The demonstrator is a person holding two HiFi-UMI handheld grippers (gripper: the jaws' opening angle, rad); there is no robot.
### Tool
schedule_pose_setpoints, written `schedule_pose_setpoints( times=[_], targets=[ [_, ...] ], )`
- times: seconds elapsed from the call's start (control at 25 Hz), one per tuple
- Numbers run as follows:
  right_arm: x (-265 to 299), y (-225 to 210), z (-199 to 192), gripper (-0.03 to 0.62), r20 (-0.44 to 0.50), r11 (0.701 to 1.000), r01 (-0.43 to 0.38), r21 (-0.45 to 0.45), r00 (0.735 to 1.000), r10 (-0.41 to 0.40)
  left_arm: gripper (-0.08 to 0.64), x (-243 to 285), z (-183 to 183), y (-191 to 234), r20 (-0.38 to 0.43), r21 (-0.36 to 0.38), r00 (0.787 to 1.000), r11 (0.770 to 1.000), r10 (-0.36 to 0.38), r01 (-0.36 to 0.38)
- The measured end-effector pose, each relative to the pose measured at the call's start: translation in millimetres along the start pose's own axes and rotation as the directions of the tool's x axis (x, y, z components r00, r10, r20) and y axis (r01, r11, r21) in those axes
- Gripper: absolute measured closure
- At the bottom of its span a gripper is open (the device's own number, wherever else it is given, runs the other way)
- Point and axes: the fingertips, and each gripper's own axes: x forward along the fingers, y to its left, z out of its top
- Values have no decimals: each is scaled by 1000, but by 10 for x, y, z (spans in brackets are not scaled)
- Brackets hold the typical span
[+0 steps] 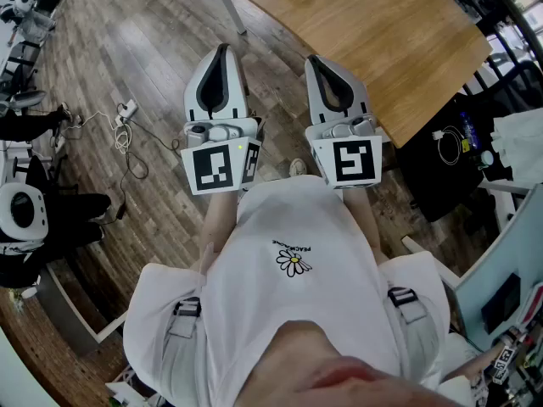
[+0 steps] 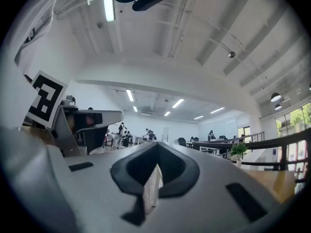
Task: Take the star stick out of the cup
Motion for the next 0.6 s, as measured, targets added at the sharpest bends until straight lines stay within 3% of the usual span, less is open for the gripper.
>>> schedule_pose_setpoints(
  times=[0.48,0.6],
  targets=[
    [165,-94,-131,588,-4,1000,8,3,1000,-8,545,132,-102,189,-20,13,1000,1000,20,-20],
    [208,-171,-169,588,0,998,11,55,1000,-11,545,211,-157,204,-30,5,999,1000,18,-18]
  ],
)
